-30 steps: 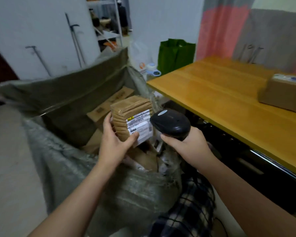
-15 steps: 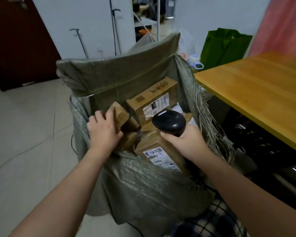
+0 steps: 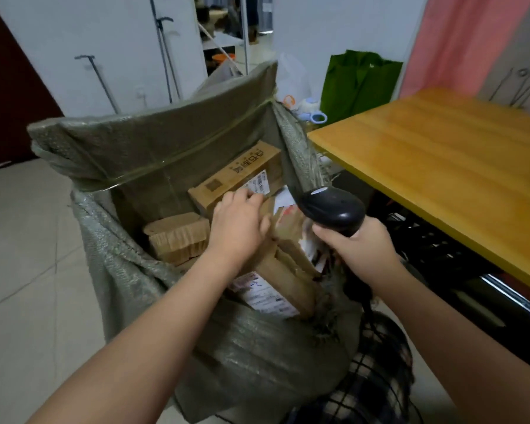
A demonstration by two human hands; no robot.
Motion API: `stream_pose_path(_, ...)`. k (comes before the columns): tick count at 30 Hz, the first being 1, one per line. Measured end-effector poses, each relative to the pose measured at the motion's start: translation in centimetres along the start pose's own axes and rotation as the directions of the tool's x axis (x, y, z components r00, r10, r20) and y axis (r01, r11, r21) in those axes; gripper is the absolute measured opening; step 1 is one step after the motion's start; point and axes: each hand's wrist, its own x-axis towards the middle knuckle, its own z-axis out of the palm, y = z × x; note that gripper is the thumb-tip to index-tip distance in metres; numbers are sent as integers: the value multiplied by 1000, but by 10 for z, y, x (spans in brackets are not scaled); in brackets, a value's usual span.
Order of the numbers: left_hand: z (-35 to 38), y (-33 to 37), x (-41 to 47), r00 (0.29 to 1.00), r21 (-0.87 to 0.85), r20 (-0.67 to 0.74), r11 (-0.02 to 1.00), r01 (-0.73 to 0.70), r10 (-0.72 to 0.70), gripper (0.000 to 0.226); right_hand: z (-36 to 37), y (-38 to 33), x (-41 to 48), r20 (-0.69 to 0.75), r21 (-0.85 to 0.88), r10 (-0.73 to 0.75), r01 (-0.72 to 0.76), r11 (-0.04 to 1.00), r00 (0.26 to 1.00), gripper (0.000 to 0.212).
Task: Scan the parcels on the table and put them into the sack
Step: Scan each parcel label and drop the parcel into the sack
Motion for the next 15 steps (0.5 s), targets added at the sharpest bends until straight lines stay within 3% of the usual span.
stream_pose_path(4, 3, 72, 24, 987, -98, -10, 982, -160, 160, 40, -66, 6, -4, -175, 16, 61, -59, 998, 983, 17)
stream_pose_path(8, 20, 156, 39, 950, -138, 36, 943, -303, 310, 41, -141, 23, -28, -344, 3, 138, -146, 989, 929, 30)
stream_pose_path(15, 54, 307, 45, 823, -320, 72, 795, -515, 563, 42, -258, 42, -70, -647, 19, 173, -211, 977, 742, 21)
